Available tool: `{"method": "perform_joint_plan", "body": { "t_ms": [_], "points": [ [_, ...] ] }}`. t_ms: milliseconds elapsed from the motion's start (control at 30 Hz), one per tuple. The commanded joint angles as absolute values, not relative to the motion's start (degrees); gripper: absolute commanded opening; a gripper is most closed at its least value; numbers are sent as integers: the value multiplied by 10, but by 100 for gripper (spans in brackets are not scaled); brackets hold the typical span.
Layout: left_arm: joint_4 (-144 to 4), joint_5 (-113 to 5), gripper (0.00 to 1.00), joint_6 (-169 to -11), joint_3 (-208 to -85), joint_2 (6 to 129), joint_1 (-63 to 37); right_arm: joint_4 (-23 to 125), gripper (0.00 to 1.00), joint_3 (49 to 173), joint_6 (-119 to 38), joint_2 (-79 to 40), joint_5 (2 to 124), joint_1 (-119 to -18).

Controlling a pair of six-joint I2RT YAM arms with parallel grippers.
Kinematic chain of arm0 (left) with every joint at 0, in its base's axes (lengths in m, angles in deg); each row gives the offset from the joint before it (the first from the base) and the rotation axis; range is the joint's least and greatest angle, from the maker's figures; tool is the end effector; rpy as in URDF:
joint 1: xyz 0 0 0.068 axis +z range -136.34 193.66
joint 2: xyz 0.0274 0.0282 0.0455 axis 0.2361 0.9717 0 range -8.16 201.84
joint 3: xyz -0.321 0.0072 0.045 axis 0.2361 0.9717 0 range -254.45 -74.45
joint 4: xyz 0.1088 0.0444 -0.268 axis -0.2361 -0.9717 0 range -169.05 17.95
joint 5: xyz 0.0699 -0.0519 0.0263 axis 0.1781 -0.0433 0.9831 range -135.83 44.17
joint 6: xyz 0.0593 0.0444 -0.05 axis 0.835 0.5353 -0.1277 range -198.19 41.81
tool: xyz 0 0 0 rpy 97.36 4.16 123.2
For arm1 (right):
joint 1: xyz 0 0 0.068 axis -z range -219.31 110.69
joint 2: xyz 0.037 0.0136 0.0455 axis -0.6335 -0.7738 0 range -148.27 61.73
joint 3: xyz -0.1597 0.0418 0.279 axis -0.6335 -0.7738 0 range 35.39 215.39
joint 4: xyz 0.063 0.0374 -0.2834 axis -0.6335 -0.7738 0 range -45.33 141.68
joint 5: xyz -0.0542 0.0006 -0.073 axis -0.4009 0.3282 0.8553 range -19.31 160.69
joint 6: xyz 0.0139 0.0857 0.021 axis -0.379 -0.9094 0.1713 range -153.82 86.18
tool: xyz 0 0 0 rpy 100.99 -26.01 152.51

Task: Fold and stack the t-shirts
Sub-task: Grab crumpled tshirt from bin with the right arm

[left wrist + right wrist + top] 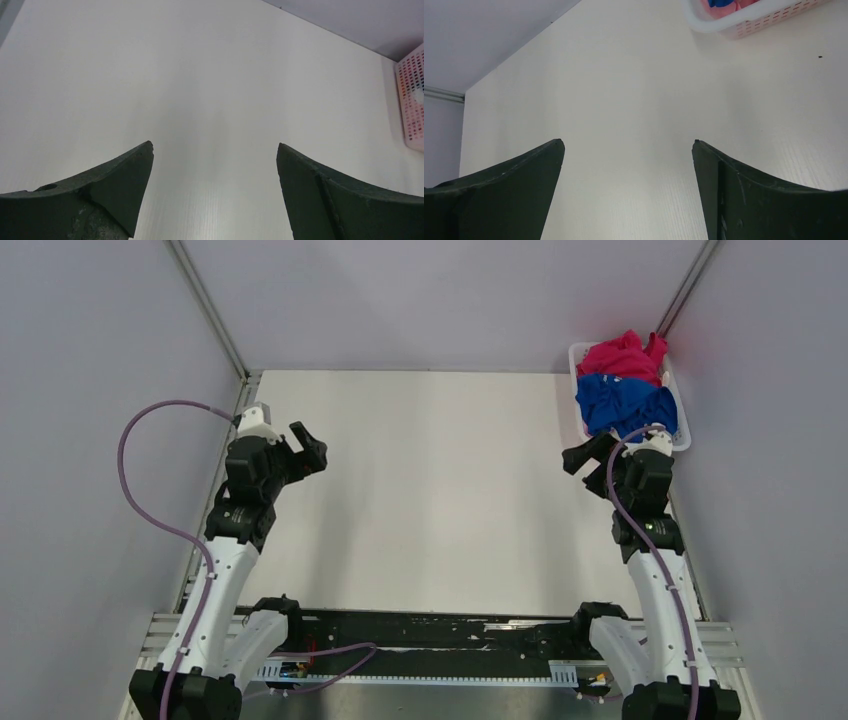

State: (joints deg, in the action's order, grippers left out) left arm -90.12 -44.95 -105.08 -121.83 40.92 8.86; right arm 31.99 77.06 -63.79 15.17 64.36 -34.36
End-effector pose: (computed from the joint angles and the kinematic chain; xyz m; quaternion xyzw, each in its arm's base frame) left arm 0.2360 -0.0186 0.3527 -0.1611 0.8020 -0.1510 0.5551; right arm 0.2236 -0.0105 0.3159 0.2236 0.8104 0.1623 0.5167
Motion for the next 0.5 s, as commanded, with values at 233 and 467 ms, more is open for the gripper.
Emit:
{"method": "perform_joint_plan", "body": {
  "t_ms": [233, 467],
  "points": [
    [-849, -472, 100, -1055, -1213, 428, 90, 320, 100, 926, -588, 18, 701, -344],
    [-854, -468, 100, -1046, -1210, 444, 90, 269, 100, 1091, -553, -190, 843, -322]
  ]
}}
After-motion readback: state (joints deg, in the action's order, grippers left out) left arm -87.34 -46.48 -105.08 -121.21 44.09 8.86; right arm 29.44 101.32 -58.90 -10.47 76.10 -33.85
